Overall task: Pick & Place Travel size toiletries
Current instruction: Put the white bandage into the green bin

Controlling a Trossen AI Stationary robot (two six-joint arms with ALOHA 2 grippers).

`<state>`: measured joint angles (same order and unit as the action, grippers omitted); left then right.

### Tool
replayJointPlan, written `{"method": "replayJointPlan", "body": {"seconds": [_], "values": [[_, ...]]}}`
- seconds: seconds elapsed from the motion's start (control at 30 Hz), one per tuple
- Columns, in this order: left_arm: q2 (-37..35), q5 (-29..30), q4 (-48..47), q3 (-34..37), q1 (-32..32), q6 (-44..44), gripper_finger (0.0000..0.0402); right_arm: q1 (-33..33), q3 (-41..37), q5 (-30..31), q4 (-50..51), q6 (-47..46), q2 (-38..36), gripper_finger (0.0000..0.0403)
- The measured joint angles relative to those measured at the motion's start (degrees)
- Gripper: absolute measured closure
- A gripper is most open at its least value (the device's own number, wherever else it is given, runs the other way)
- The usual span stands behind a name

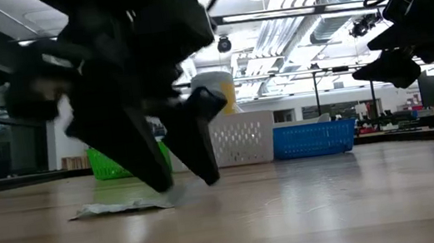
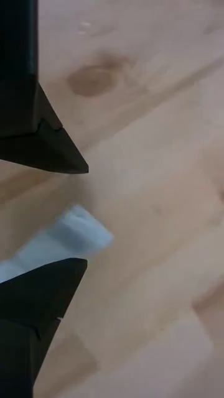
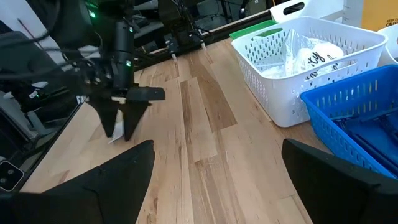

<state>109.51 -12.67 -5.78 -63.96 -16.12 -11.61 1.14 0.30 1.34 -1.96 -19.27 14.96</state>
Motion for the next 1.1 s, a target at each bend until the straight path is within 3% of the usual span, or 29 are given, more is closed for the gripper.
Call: {"method": "replayJointPlan", "body": {"seconds": [0.13,0.47,1.1], "values": [[0.16,0.46,0.00,0.00,0.06,0.51,0.0168,0.00,0.02,0.00,0.00,0.02,0.01,0.0057],[0.68,-4.80,-0.28,-0.04,0.04,5.64,0.0168,-0.02,0.02,-0.03,0.00,0.01,0.01,0.0057],[2.10,-5.02,1.57,-0.15,0.02,13.24,0.0181,0.01,-0.01,-0.02,0.00,0.02,0.01,0.0057]]}}
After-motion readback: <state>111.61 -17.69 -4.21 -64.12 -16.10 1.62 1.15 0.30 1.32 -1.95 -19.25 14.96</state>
